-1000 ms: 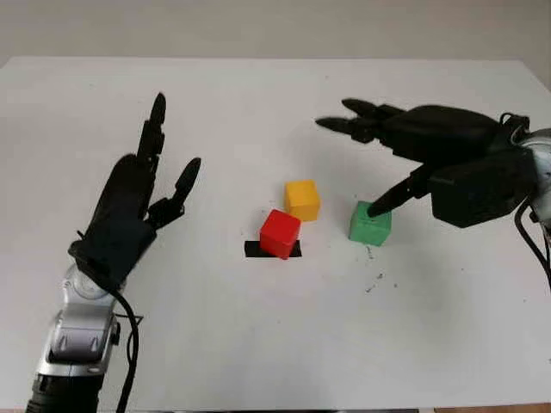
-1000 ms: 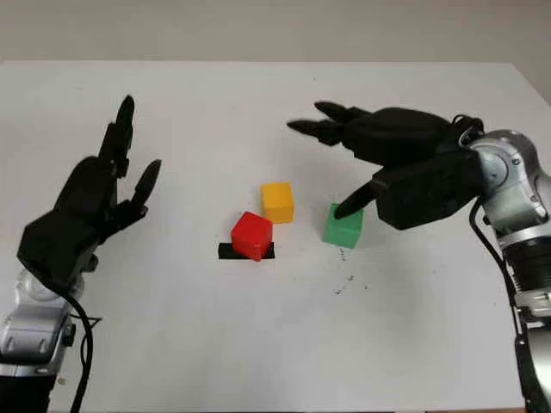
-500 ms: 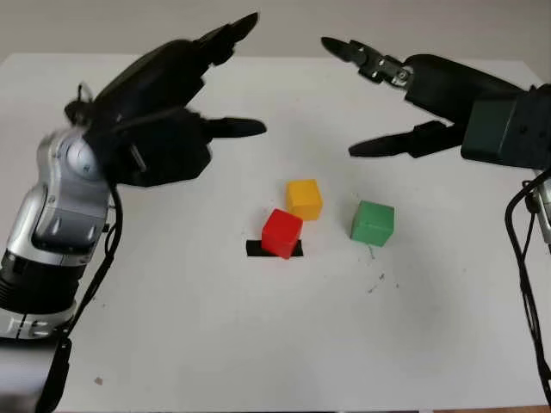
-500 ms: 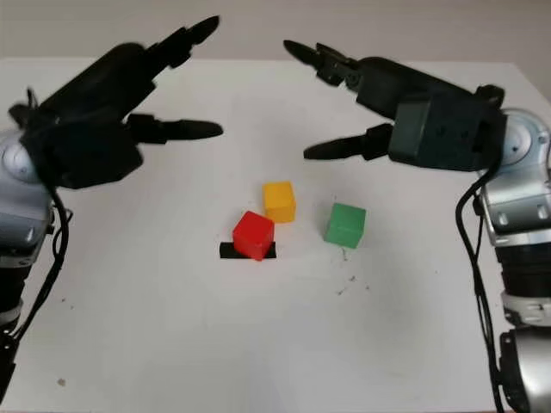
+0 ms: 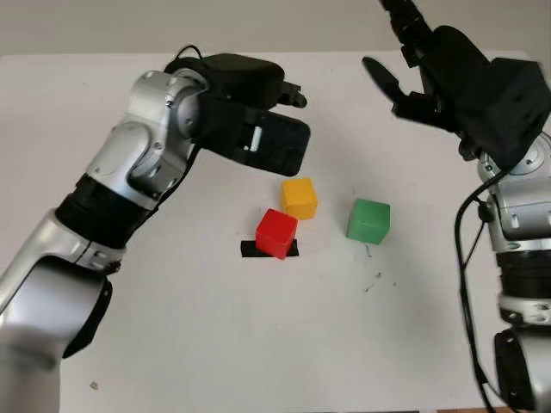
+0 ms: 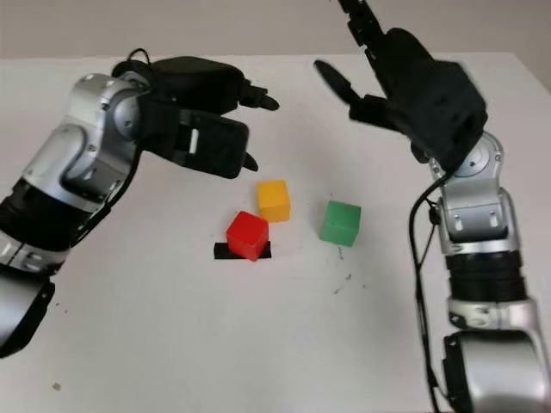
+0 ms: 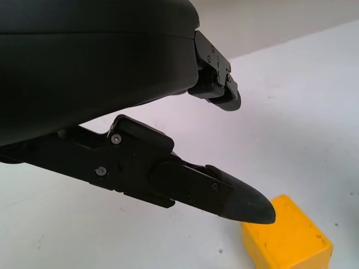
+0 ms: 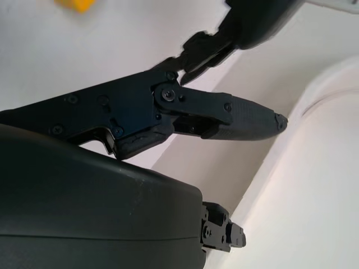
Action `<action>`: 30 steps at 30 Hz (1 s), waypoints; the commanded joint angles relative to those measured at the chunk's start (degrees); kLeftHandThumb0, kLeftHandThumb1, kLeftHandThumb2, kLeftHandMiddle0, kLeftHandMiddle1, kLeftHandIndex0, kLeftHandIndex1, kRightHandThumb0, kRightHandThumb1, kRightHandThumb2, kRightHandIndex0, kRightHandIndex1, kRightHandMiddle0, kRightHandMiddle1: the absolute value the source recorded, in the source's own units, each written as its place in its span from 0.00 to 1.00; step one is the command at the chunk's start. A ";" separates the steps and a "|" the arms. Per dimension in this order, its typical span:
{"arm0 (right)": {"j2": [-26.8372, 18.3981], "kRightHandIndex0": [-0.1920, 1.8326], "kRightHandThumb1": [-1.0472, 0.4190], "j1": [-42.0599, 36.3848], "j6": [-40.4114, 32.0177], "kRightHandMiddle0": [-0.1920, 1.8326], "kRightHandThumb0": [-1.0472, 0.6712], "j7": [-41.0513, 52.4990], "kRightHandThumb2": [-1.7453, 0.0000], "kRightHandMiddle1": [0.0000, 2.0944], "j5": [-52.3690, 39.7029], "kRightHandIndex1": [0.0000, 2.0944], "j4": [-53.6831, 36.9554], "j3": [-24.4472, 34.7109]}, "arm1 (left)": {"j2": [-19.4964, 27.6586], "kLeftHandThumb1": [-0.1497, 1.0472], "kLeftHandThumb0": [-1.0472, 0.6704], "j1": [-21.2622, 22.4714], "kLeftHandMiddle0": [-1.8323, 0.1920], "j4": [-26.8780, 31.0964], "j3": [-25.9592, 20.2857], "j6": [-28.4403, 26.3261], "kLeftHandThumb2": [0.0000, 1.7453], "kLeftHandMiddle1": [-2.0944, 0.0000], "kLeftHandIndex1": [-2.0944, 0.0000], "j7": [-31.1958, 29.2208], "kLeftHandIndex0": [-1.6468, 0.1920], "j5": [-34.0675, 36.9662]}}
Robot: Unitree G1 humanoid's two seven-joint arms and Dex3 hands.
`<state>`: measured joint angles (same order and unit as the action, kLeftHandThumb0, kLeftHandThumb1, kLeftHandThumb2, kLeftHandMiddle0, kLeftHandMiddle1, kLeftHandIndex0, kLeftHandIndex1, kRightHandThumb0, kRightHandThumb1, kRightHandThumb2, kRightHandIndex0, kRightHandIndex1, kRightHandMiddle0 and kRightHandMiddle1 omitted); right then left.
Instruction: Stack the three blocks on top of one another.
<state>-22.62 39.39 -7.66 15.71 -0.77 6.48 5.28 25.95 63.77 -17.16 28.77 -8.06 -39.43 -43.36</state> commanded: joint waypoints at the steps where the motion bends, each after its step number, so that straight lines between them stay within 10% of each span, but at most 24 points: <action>1: 2.30 0.00 0.00 -1.89 -2.26 0.00 0.16 -0.69 0.61 0.00 -3.24 0.00 -2.44 1.84 | -0.79 0.99 0.08 0.49 0.78 -1.62 1.35 0.16 0.03 0.94 0.49 -0.22 0.88 -1.29; 9: 4.09 0.00 0.00 -4.46 -10.70 0.00 0.17 -1.45 0.63 0.00 -6.44 0.00 -6.11 2.09 | -1.10 1.00 0.04 -0.94 0.78 -2.99 4.00 0.37 0.04 0.95 0.43 -2.67 0.91 -4.54; 13: 4.11 0.00 0.00 -4.59 -9.95 0.00 0.17 -1.23 0.63 0.00 -6.78 0.00 -5.70 2.02 | -1.31 1.00 0.02 -1.79 0.96 -3.40 3.60 0.69 0.06 0.65 0.36 -2.12 0.95 -4.92; 17: 3.87 0.00 0.00 -4.87 -10.20 0.00 0.18 -1.05 0.62 0.00 -6.73 0.00 -6.33 1.85 | -1.95 1.00 0.00 -2.42 0.89 -5.13 2.49 0.77 0.10 0.89 0.33 -1.91 0.98 -3.03; 19: 3.58 0.00 0.00 -4.91 -10.29 0.00 0.18 -0.84 0.62 0.00 -6.64 0.00 -6.37 1.84 | -2.54 1.00 0.00 -2.27 0.89 -5.58 2.25 -0.50 0.09 0.94 0.50 -2.80 1.00 -2.19; 21: 3.28 0.00 0.00 -4.78 -10.01 0.00 0.18 -0.61 0.63 0.00 -6.39 0.00 -6.03 1.78 | -3.13 1.00 0.00 -2.06 0.89 -5.77 2.23 -1.97 0.09 0.95 0.54 -3.38 1.00 -1.68; 23: 3.09 0.00 0.00 -4.64 -9.48 0.00 0.18 -0.41 0.63 0.00 -6.12 0.00 -5.71 1.80 | -3.68 1.00 0.00 -2.13 0.97 -6.30 2.11 -2.20 0.09 0.65 0.41 -2.46 1.00 -1.13; 30: 2.83 0.00 0.00 -5.05 -8.55 0.00 0.19 0.46 0.64 0.00 -6.11 0.00 -5.83 2.00 | -5.06 1.00 0.00 -2.61 0.96 -7.87 1.88 -2.48 0.10 0.77 0.55 0.78 1.00 -0.36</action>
<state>-19.02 34.77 -17.10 15.96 -6.84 1.47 6.96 21.12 62.04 -24.70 31.24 -10.52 -39.29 -44.04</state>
